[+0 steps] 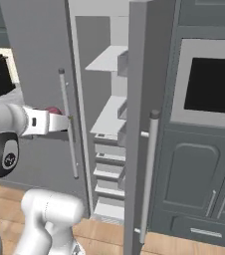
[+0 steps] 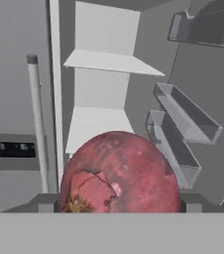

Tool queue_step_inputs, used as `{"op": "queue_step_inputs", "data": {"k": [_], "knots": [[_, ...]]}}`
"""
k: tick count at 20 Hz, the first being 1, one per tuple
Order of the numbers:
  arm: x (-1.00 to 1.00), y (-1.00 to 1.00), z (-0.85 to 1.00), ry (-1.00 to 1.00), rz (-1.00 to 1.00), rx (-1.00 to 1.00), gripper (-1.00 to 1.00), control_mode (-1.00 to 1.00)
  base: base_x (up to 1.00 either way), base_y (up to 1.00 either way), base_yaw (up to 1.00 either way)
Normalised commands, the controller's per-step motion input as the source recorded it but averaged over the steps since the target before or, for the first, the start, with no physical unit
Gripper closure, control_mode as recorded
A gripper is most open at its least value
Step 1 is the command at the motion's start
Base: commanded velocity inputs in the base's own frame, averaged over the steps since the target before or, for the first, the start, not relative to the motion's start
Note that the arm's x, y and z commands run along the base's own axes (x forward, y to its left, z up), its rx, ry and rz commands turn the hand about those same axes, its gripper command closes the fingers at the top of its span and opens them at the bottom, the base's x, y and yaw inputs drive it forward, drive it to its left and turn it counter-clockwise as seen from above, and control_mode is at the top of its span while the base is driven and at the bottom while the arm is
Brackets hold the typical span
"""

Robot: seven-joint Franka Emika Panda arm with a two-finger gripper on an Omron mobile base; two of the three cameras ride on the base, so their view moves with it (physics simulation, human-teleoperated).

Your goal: Place the cold items (onion and tangerine) from the fridge in one tupperware on the dining counter. Place the warm items (hot dog and kebab skewer) in the stove area in another tupperware.

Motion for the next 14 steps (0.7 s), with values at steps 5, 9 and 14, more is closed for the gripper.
{"op": "queue_step_inputs", "data": {"k": [5, 9, 14], "knots": [[0.00, 0.00, 0.00, 0.00, 0.00, 0.00, 1.00, 1.00, -1.00, -0.13, 0.07], [0.00, 0.00, 0.00, 0.00, 0.00, 0.00, 1.00, 1.00, -1.00, -0.08, 0.08], [0.00, 0.00, 0.00, 0.00, 0.00, 0.00, 1.00, 1.00, -1.00, -0.09, 0.10]]}}
